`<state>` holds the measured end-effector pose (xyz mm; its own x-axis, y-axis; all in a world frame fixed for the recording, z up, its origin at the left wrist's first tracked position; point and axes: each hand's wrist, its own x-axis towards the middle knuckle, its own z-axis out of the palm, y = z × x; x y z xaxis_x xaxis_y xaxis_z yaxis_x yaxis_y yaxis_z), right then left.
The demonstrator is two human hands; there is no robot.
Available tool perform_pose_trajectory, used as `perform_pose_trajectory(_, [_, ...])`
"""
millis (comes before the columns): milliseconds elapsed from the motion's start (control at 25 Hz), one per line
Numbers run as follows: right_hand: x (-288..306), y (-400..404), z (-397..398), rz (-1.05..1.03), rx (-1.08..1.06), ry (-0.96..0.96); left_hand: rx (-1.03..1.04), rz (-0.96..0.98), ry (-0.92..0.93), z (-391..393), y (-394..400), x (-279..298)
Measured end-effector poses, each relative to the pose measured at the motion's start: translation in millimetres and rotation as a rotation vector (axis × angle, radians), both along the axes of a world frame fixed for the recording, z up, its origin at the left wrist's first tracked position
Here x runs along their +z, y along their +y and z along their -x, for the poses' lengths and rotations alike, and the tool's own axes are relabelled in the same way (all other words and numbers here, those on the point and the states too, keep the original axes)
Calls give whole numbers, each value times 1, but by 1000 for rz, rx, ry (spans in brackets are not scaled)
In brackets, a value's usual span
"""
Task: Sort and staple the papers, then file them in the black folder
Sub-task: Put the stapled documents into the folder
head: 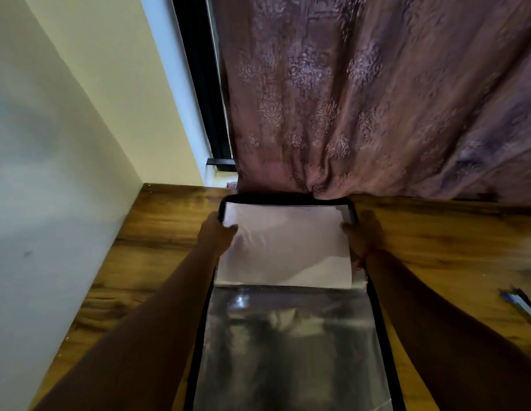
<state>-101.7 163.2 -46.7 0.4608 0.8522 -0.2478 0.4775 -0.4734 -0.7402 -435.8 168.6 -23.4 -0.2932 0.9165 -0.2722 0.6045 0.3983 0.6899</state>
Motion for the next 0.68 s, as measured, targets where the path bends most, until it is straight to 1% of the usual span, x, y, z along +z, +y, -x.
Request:
perform_pose_trajectory(80, [-19,6,0,114,42,-65,-52,57,114,4,-1,-19])
perform_pose_trajectory(120, [-23,6,0,128,48,-95,-53,80,145,7,0,-27])
perform_pose_trajectory(200, [-23,10,-4,153,46,-137,-6,140,139,9,4,-30])
perform_pose_trajectory(240, [-25,15,-9,165,35,-123,20,168,117,10,8,-29])
perform_pose_trajectory(320, [-26,20,-20,149,-3,5,70,171,29,12,13,-25])
perform_pose_trajectory(440, [-22,12,-25,41,-72,241,135,87,-257,9,9,-17])
perform_pose_trajectory(480, [-20,8,-24,1,-100,294,144,48,-321,7,5,-14])
perform_pose_trajectory(680, [20,-22,-22,-238,-147,366,140,-156,-511,7,-11,6])
